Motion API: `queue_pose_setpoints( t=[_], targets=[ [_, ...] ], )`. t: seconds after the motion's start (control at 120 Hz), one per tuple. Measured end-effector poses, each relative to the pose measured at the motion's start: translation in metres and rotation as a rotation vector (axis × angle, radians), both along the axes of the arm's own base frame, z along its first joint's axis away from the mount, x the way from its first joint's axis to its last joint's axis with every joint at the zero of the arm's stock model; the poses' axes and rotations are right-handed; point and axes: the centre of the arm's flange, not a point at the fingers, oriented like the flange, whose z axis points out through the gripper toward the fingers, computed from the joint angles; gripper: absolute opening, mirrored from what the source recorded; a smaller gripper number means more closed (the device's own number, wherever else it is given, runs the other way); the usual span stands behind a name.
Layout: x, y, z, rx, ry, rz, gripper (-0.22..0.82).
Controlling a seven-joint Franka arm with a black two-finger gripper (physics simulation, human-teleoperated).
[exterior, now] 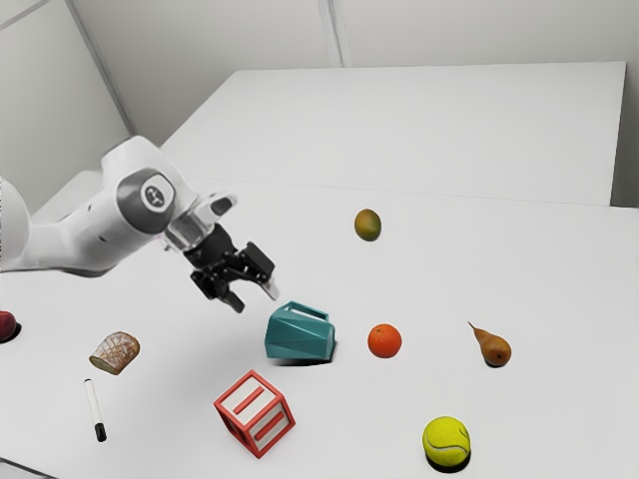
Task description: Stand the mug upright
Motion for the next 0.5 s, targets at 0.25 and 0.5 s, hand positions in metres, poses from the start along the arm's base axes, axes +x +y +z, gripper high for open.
queue_pose_setpoints(
  t=[0.25,0.5],
  targets=[
    [-0.005,0.0,-0.026,-0.087,0.008,0.014,0.58],
    [-0.007,-0.004,-0.046,-0.217,-0.019,0.038,0.58]
  ],
)
